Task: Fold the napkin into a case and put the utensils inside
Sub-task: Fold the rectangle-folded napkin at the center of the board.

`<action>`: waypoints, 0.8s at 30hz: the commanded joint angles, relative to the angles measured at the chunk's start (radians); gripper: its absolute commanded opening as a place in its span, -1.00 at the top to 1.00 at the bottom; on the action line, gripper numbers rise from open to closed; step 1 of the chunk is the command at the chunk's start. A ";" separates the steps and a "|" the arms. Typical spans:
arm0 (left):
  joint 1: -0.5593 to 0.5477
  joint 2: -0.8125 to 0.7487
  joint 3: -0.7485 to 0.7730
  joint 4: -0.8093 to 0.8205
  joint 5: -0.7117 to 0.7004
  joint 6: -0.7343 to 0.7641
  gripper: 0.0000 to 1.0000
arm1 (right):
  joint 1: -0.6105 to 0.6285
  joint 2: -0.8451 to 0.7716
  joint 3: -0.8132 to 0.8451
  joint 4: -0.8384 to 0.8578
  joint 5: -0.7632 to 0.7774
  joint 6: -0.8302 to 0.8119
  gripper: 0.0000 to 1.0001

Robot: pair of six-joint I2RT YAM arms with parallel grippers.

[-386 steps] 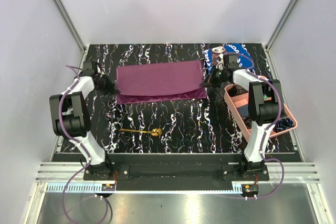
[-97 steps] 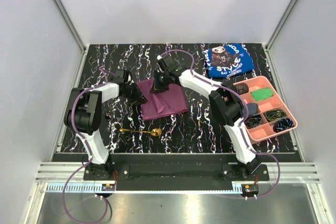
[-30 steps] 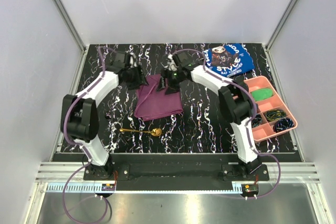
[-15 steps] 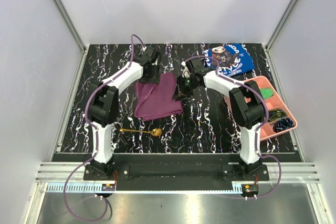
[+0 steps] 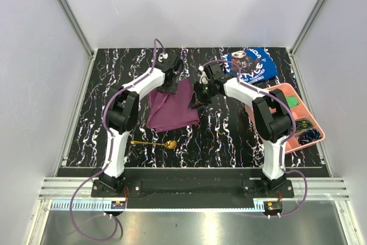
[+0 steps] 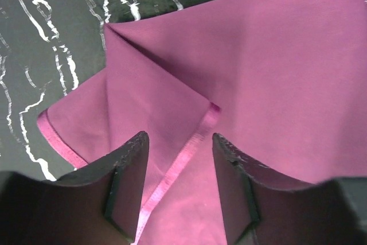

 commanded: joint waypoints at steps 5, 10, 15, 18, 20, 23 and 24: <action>0.025 -0.004 0.066 -0.008 -0.116 0.066 0.54 | 0.004 -0.056 -0.036 0.056 -0.022 0.012 0.48; 0.095 -0.077 0.013 -0.013 -0.122 0.079 0.58 | 0.009 -0.047 -0.041 0.070 -0.042 0.023 0.49; 0.212 -0.179 -0.061 -0.014 0.013 0.049 0.06 | 0.024 -0.010 -0.032 0.082 -0.076 0.029 0.52; 0.279 -0.249 -0.107 -0.014 0.169 0.017 -0.26 | 0.024 -0.015 -0.039 0.083 -0.062 0.026 0.53; 0.311 -0.306 -0.152 -0.009 0.214 -0.009 -0.35 | 0.024 -0.026 -0.045 0.080 -0.048 0.017 0.53; 0.362 -0.372 -0.244 0.029 0.343 -0.054 -0.41 | 0.024 -0.018 -0.042 0.079 -0.047 0.006 0.53; 0.374 -0.381 -0.268 0.058 0.408 -0.078 -0.42 | 0.024 -0.015 -0.042 0.076 -0.053 0.001 0.52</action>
